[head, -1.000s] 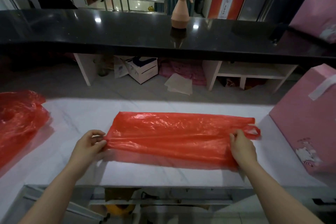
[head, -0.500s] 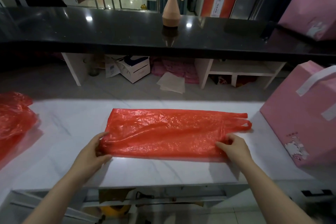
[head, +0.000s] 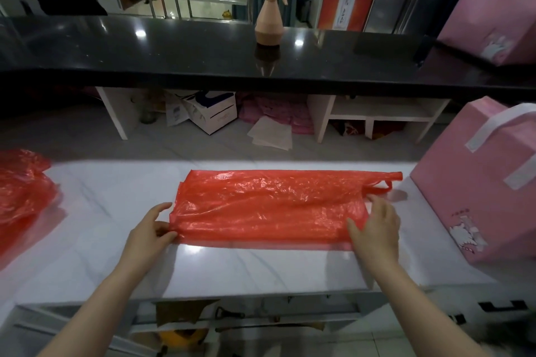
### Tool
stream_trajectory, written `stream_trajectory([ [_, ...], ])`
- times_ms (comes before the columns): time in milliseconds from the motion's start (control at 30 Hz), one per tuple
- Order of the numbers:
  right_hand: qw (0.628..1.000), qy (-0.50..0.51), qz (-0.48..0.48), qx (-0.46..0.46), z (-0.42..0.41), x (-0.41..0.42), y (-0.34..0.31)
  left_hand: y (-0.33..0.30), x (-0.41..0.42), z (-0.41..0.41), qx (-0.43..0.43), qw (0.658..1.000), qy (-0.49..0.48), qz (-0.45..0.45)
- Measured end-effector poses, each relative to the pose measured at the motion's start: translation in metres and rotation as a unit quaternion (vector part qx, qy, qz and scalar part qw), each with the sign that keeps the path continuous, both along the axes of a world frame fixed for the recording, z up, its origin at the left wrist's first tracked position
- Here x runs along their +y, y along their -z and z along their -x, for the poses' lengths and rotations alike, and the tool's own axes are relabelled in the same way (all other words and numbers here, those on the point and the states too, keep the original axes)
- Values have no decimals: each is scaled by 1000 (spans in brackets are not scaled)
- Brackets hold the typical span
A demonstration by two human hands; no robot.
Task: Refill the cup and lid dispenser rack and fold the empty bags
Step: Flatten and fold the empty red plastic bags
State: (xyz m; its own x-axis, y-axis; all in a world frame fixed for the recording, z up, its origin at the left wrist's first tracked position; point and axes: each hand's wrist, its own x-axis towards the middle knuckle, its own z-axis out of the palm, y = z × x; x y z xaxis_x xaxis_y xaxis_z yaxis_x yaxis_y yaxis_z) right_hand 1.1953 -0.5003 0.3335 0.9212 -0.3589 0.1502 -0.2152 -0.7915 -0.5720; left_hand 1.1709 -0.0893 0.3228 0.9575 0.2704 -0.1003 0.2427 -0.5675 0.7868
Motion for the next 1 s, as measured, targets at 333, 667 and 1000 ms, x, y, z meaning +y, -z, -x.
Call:
stream_trajectory([
  [333,960,-205,149,120,-10,63,36,0,-16,7,-10,991,-3,131],
  [667,944,-191,206,174,-9,48,54,3,-7,14,44,975,48,211],
  [1000,964,-156,183,115,-6,47,52,-6,-8,14,63,956,69,279],
])
